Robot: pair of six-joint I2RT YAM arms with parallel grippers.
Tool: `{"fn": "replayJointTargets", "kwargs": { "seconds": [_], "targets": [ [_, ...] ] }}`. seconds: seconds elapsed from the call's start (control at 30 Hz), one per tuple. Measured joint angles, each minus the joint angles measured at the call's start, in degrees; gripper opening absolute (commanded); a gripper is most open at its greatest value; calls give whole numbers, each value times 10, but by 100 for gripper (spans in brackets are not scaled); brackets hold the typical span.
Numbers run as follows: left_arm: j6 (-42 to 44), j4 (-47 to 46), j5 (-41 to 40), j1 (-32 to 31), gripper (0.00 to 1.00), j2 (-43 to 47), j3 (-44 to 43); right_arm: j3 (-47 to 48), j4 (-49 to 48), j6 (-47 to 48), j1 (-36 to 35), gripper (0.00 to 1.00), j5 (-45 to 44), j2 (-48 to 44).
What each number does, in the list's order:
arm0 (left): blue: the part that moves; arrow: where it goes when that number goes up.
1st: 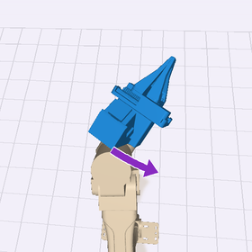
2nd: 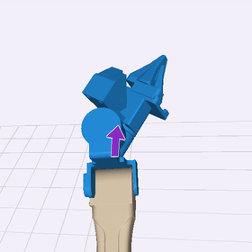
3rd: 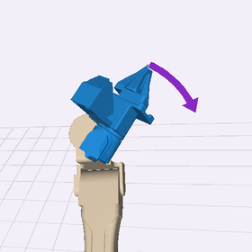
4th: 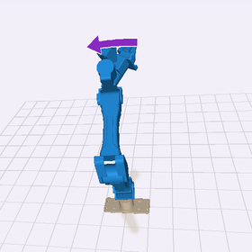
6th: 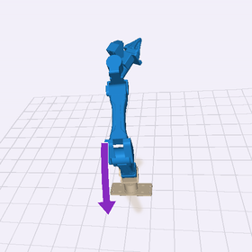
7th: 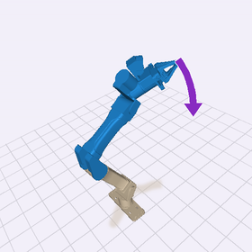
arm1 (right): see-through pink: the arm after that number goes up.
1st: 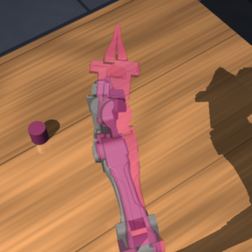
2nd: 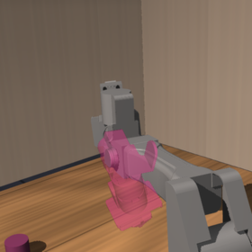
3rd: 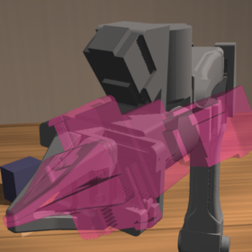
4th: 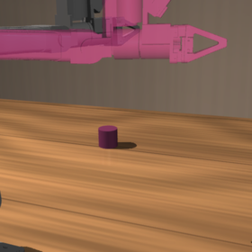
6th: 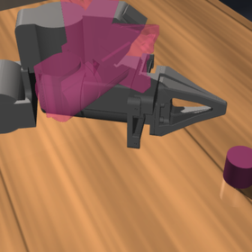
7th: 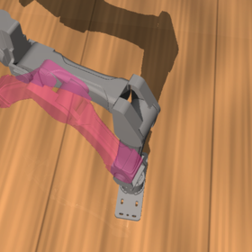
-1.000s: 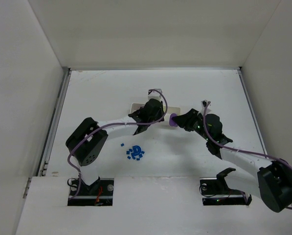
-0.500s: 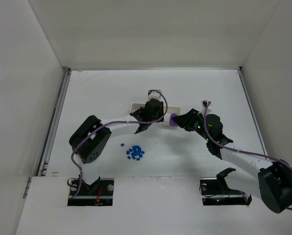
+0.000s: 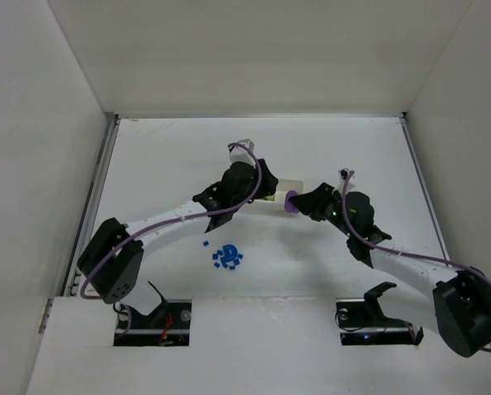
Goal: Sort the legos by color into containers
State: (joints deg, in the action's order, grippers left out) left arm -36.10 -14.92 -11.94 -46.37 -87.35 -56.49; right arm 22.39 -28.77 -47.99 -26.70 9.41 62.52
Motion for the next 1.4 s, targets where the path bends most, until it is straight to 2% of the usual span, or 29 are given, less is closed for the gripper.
{"fn": "replayJointTargets", "kwargs": {
  "seconds": [0.17,0.43,0.63,0.8,1.07,1.4],
  "targets": [
    [-101,-19,51,12,55,54,49,0,-18,-14,0,33,10,18],
    [-301,-56,159,66,65,96,166,7,-76,-30,-25,33,29,69],
    [-395,-130,180,82,62,146,234,34,-126,-83,-35,32,46,132],
    [-427,-207,180,82,58,176,275,63,-154,-161,-35,32,52,164],
    [-435,-256,184,99,58,182,292,98,-191,-252,-37,32,51,200],
    [-435,-320,191,108,55,140,296,100,-249,-327,-60,32,52,253]
  ]
}}
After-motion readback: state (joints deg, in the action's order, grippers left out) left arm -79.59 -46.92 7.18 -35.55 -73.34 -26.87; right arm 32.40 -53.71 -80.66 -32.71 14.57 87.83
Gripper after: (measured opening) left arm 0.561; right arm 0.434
